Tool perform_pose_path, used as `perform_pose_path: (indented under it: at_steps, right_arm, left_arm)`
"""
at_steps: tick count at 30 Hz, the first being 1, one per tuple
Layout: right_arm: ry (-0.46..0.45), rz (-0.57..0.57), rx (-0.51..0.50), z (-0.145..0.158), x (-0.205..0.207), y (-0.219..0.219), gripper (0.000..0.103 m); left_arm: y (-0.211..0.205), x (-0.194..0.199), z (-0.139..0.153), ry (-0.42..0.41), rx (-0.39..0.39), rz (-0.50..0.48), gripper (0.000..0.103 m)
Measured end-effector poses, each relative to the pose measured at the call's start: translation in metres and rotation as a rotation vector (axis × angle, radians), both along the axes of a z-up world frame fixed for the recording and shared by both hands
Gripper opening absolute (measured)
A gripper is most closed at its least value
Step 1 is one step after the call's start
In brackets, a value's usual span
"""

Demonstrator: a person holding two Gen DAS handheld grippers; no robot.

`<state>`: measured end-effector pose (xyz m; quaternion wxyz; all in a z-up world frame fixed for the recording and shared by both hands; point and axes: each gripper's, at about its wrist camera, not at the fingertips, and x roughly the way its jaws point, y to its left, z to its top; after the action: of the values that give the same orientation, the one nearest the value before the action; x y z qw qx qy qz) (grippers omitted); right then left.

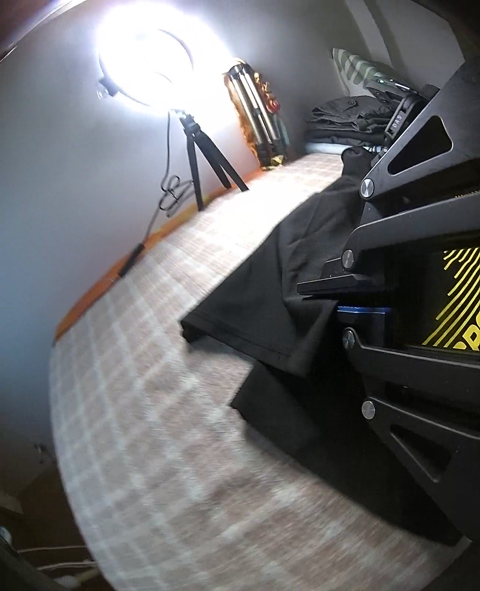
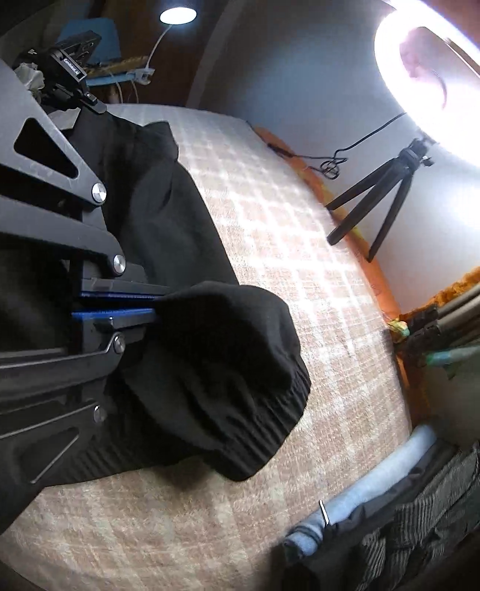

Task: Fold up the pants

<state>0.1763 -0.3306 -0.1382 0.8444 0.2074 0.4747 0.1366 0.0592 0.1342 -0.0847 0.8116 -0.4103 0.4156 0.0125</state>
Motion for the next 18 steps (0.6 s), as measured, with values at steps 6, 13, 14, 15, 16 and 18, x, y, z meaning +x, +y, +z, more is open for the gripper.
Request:
perform_pose_path:
  at_steps: [6,13,14,15,16,18]
  right_arm:
    - [-0.07,0.011,0.048,0.022,-0.031,-0.011,0.0]
    - [-0.124,0.025,0.116,0.03,-0.09,-0.025,0.0]
    - [-0.126,0.025,0.114,0.027,-0.097,-0.026,0.0]
    - [-0.123,0.016,0.11,0.021,-0.103,-0.024,0.0]
    - [-0.103,0.016,0.114,0.011,-0.112,-0.024,0.0]
    - [-0.077,0.013,0.114,-0.005,-0.123,-0.024,0.0]
  left_arm:
    - [0.008,-0.012,0.027,-0.074,0.067,-0.018,0.002]
    - [0.017,-0.047,0.028,-0.087,0.088,-0.048,0.002]
    - [0.018,-0.051,0.026,-0.082,0.077,-0.047,0.002]
    - [0.02,-0.055,0.022,-0.072,0.065,-0.054,0.002]
    - [0.02,-0.057,0.018,-0.062,0.067,-0.066,0.002]
    - [0.02,-0.059,0.014,-0.044,0.076,-0.077,0.002]
